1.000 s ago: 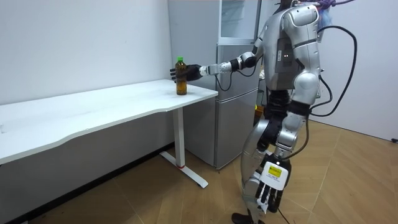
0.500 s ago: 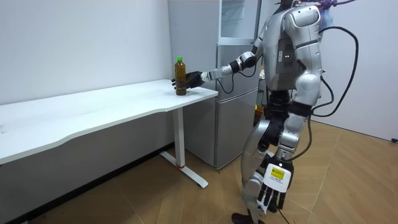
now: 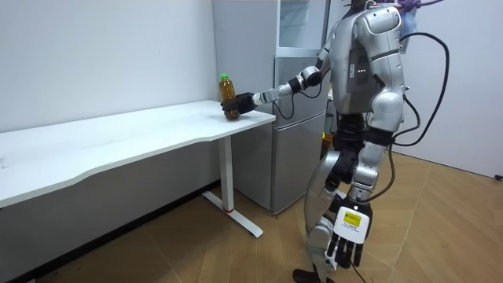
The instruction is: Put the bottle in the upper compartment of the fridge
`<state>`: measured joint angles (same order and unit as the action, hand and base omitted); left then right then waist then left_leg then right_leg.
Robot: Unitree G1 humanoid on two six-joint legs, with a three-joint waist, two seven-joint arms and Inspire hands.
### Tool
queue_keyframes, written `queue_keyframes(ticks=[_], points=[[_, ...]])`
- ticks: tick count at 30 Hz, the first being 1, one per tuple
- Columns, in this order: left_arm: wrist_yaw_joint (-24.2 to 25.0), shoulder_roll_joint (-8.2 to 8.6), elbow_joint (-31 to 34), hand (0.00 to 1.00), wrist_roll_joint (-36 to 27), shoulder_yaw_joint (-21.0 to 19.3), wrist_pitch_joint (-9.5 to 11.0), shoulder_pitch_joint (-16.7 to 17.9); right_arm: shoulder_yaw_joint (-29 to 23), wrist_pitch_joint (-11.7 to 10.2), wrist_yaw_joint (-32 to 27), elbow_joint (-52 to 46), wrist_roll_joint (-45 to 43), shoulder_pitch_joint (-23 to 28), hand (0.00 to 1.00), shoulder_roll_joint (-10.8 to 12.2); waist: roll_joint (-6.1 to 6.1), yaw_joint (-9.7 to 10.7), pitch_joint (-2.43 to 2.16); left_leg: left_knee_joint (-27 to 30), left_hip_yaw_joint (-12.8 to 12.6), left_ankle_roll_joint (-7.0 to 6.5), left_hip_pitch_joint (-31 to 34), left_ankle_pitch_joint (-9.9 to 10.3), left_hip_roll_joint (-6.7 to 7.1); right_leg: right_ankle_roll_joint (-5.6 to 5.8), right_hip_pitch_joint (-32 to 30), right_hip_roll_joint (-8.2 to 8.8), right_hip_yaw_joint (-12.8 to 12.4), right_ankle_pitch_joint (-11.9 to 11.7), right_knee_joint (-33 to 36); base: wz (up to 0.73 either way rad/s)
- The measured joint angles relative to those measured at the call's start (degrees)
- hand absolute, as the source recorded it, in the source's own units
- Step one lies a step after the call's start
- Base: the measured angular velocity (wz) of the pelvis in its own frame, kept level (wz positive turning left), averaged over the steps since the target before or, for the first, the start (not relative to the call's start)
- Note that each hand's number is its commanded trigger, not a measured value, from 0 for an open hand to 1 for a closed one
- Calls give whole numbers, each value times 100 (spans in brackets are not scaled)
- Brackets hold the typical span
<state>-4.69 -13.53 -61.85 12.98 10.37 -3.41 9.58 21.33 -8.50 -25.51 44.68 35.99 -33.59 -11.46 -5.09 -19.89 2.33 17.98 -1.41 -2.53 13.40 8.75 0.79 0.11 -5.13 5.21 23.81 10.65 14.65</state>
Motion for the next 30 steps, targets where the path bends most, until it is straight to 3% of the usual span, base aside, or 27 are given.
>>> queue_keyframes(ticks=[8, 12, 15, 18, 21, 28, 30], points=[[-17, 0, 13, 0, 1, -10, 1, 8, 0, 37, 184, -1, 28, 1, 100, -15, 8, 2, -22, -28, -17, 1, -22, -1, -4, 3, 8, -5, -11, -10, -27, 0], [26, 26, 4, 0, 28, -261, 71, 16, -1, 122, 518, -235, 14, 86, 100, -71, 9, 24, -42, -35, -33, 1, -42, -1, -8, 1, 22, -11, -20, -20, -55, -2], [37, 32, 20, 0, 11, -357, 95, 113, 1, 189, 756, -983, -28, 403, 100, -140, 23, 113, -108, -66, -56, 0, -105, -2, -7, 13, 86, -20, -55, -49, -122, -5], [89, 35, 70, 0, 16, -453, 100, 207, 2, 363, 902, -1773, -27, 588, 100, -261, 24, 145, -127, -176, -141, 0, -310, -2, -16, 25, 218, -23, -215, -74, -204, -17], [112, 22, 71, 0, 15, -660, 141, 302, 2, 369, 983, -2512, -35, 727, 100, -423, 21, 250, -129, -304, -187, 1, -599, 0, -11, 29, 387, -21, -257, -76, -204, -15], [47, 7, 8, 0, 29, -835, 208, 413, 0, 372, 1287, -3422, -934, 814, 100, -809, -79, 485, -204, -459, -313, 2, -965, 1, -6, 38, 646, -23, -335, -76, -210, -15], [48, 5, 14, 0, 25, -843, 208, 438, -1, 373, 1372, -3626, -1053, 814, 100, -884, -80, 561, -206, -458, -320, 1, -1003, 1, -6, 43, 675, -24, -349, -80, -210, -5]])
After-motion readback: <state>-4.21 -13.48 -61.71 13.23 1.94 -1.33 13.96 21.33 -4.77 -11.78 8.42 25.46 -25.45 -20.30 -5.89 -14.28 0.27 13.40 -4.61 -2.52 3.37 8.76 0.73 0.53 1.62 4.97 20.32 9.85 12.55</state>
